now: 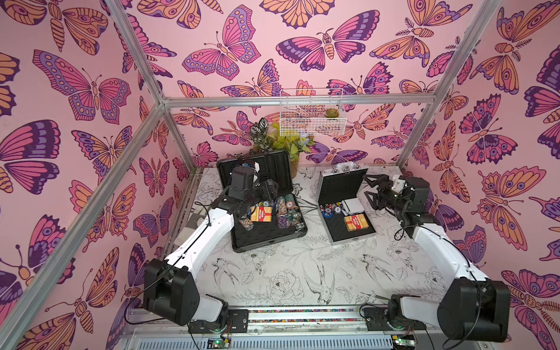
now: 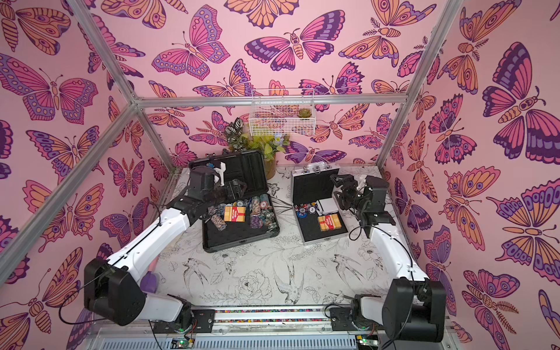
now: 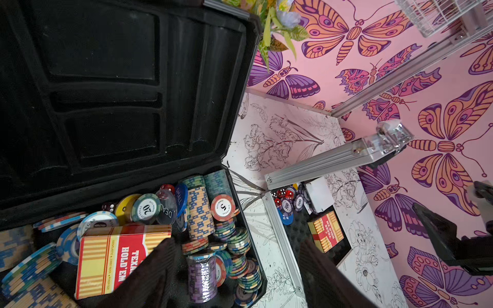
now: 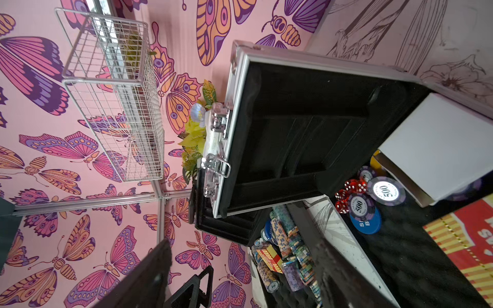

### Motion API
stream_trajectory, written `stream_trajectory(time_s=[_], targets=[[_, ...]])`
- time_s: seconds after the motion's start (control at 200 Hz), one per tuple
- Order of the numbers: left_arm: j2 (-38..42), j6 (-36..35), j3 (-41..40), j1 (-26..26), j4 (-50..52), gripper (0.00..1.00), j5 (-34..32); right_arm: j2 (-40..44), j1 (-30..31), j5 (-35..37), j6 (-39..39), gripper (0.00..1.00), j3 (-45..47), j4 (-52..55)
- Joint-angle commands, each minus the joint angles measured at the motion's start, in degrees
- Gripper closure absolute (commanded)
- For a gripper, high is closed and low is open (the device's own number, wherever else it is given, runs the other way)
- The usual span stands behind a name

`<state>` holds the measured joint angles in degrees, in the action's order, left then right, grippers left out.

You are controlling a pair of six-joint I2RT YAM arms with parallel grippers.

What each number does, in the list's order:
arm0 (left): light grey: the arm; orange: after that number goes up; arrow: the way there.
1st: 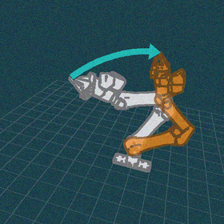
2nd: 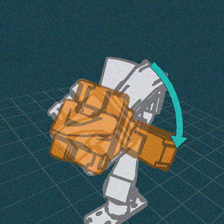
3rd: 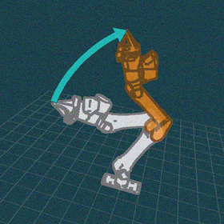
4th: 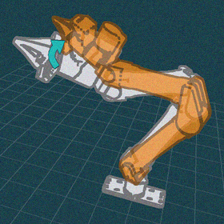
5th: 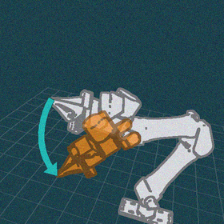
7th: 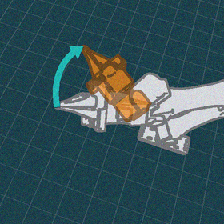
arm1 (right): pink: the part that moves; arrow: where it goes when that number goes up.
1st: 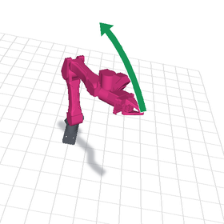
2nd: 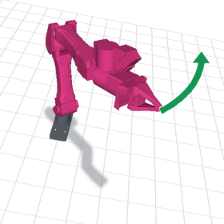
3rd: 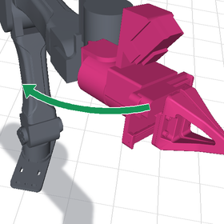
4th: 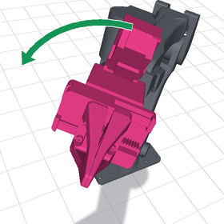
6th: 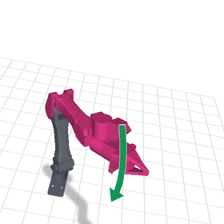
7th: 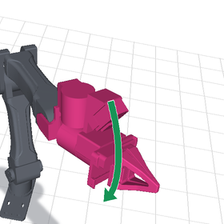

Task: Open the poker set cases
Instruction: Reset both arms

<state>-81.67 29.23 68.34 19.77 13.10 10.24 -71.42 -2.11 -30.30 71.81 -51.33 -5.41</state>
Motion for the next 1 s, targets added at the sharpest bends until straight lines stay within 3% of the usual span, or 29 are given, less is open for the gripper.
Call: stream_trajectory(time_s=[0.0,0.13,0.32,0.436,0.521,0.581,0.691,0.781,0.876,0.996], targets=[[1.0,0.3,-2.1,-0.3,-3.4,0.25,-0.1,2.4,0.8,1.3,-3.6,0.15,-2.5,4.3],[4.4,-3.0,-6.3,-0.3,-5.1,0.25,-2.7,4.8,0.8,2.7,-8.5,0.15,-3.4,9.8],[12.8,-10.7,-15.5,-0.4,-11.6,0.25,-11.3,8.2,0.8,10.4,-18.8,0.15,-4.5,19.0],[15.6,-14.6,-20.4,-1.1,-16.2,0.23,-16.2,9.9,0.7,20.2,-26.9,0.15,-4.9,24.8],[17.6,-18.5,-24.2,-2.2,-19.8,0.22,-21.0,11.7,0.7,33.0,-31.8,0.15,-3.2,26.8],[18.6,-21.2,-26.6,-3.6,-22.4,0.22,-24.0,13.3,0.7,43.1,-35.2,0.15,1.2,23.0],[19.4,-24.4,-29.2,-6.7,-24.7,0.21,-28.6,13.9,0.4,53.1,-43.7,0.16,9.6,12.1],[19.3,-26.6,-32.0,-9.6,-28.3,0.21,-30.7,9.7,0.4,61.8,-50.1,0.16,13.6,5.7],[19.1,-27.0,-35.1,-13.5,-31.4,0.21,-30.3,5.7,0.3,62.6,-57.1,0.17,16.0,0.1],[16.9,-28.9,-38.2,-17.3,-34.8,0.21,-27.9,1.5,0.3,60.8,-59.9,0.17,21.9,-12.5]])
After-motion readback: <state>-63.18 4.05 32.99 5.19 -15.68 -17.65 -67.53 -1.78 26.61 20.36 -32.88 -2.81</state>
